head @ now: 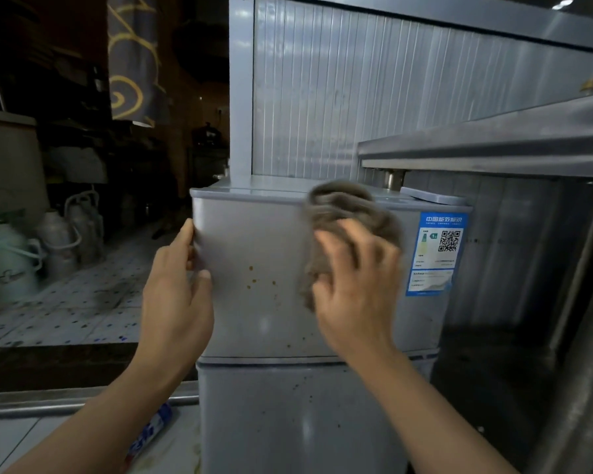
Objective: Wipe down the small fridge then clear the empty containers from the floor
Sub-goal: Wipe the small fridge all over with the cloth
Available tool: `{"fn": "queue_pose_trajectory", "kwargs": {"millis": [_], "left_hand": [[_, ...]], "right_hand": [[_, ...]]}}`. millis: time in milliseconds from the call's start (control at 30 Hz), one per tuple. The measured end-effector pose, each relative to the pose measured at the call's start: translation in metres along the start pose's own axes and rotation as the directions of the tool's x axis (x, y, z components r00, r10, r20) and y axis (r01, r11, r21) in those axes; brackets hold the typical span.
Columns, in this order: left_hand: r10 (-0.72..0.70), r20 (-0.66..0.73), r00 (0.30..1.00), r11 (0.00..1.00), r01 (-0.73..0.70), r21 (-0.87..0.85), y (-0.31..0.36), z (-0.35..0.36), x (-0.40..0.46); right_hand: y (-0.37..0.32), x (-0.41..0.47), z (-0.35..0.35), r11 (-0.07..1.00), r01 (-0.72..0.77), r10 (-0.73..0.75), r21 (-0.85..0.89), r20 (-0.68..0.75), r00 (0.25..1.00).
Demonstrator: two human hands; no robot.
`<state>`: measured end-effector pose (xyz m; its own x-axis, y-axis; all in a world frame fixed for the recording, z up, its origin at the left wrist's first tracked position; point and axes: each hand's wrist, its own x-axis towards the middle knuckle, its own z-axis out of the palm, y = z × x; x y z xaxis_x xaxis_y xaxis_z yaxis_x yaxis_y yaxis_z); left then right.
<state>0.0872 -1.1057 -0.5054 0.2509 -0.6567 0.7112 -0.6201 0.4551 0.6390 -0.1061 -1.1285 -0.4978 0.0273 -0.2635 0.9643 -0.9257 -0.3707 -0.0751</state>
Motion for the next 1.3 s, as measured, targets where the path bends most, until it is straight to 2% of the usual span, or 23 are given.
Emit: {"fn": "queue_pose_trajectory", "kwargs": {"millis": [100, 200, 333, 433, 533, 600, 733, 800, 967, 1067, 1167, 1300], "left_hand": [[-0.001, 0.047, 0.999, 1.000, 0.002, -0.022, -0.005, -0.007, -0.003], [-0.016, 0.114, 0.993, 0.999, 0.021, -0.036, -0.014, -0.012, -0.008], [-0.027, 0.169, 0.985, 0.996, 0.041, -0.081, -0.018, -0.015, -0.016], [-0.029, 0.190, 0.981, 0.991, 0.054, -0.124, -0.020, -0.019, -0.017], [-0.067, 0.221, 0.973, 0.986, 0.099, -0.136, -0.025, -0.022, -0.017], [-0.080, 0.250, 0.965, 0.982, 0.119, -0.147, -0.026, -0.025, -0.017], [-0.064, 0.282, 0.957, 0.982, 0.111, -0.153, -0.030, -0.029, -0.019], [-0.051, 0.286, 0.957, 0.981, 0.102, -0.166, -0.031, -0.029, -0.021], [-0.093, 0.314, 0.945, 0.966, 0.162, -0.202, -0.035, -0.031, -0.025], [-0.137, 0.282, 0.950, 0.969, 0.187, -0.161, -0.042, -0.029, -0.031], [-0.170, 0.246, 0.954, 0.976, 0.197, -0.091, -0.049, -0.028, -0.037], [-0.162, 0.181, 0.970, 0.983, 0.174, -0.053, -0.054, -0.030, -0.042]], "right_hand": [[0.014, -0.003, -0.001, 0.972, -0.224, 0.230, 0.072, -0.107, 0.967], [-0.010, 0.001, 0.009, 0.951, -0.267, 0.294, 0.159, -0.187, 0.937], [-0.062, -0.006, 0.028, 0.987, -0.038, 0.052, 0.159, -0.080, 0.995], [-0.084, -0.008, 0.036, 0.983, 0.086, -0.084, 0.161, -0.019, 0.996], [-0.072, -0.005, 0.032, 0.969, 0.201, -0.208, 0.144, 0.035, 0.978], [-0.053, -0.003, 0.024, 0.969, 0.203, -0.210, 0.138, 0.042, 0.977], [-0.058, -0.005, 0.027, 0.991, 0.062, -0.063, 0.122, 0.001, 0.998], [-0.076, -0.009, 0.034, 0.986, 0.109, -0.113, 0.123, 0.022, 0.993], [-0.082, 0.015, 0.027, 0.910, 0.399, -0.411, 0.112, 0.117, 0.904], [-0.088, 0.038, 0.025, 0.890, 0.454, -0.455, 0.043, 0.140, 0.879], [-0.094, 0.034, 0.035, 0.861, 0.508, -0.507, 0.014, 0.105, 0.856], [-0.081, -0.016, 0.050, 0.730, 0.683, -0.679, 0.017, 0.130, 0.723]]}}
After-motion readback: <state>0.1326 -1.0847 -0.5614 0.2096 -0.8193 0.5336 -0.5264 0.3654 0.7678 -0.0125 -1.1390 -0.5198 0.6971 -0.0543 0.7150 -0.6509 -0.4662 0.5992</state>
